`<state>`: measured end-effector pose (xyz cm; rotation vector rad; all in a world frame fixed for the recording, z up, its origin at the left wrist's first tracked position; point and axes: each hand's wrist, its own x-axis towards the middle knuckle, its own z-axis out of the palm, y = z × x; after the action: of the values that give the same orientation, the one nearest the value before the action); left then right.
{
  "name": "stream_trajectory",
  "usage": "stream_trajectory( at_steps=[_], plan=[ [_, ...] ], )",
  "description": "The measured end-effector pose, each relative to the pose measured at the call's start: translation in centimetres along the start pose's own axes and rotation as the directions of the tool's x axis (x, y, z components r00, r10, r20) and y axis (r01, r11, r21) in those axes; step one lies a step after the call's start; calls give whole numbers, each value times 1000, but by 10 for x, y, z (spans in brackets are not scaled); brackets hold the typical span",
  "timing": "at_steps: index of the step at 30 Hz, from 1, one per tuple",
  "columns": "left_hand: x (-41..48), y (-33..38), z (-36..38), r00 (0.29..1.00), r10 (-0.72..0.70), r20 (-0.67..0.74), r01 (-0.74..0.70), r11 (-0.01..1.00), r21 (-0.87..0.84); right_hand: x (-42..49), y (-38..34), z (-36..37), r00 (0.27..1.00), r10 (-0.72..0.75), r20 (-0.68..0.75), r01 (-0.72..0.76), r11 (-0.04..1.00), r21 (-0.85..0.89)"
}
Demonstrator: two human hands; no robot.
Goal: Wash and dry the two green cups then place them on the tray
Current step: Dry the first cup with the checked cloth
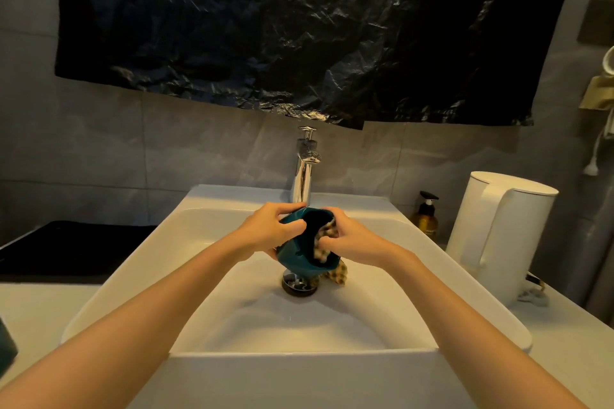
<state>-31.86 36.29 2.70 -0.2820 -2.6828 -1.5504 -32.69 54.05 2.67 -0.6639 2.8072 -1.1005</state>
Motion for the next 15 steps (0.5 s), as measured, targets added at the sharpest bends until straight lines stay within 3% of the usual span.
stream_trajectory(
  at_steps=[2, 4, 9, 12, 15],
  plan=[
    [-1, 1, 0, 1000, 4, -3, -4, 1000, 12, 2, 5, -3, 999, -17, -26, 14, 991, -135],
    [-2, 2, 2, 1000, 16, 7, -16, 1000, 13, 4, 10, -4, 987, -56, -148, 19, 970, -243],
    [-3, 4, 5, 997, 52, 57, -54, 998, 41, 4, 8, -3, 918, -92, -385, -43, 944, -328],
    [-4, 5, 5, 997, 42, 70, -45, 998, 41, 2, 6, -1, 913, -111, -393, -58, 917, -395],
    [-4, 4, 5, 997, 33, 66, -38, 997, 72, 5, 7, -1, 951, -70, -300, -27, 951, -309]
  ],
)
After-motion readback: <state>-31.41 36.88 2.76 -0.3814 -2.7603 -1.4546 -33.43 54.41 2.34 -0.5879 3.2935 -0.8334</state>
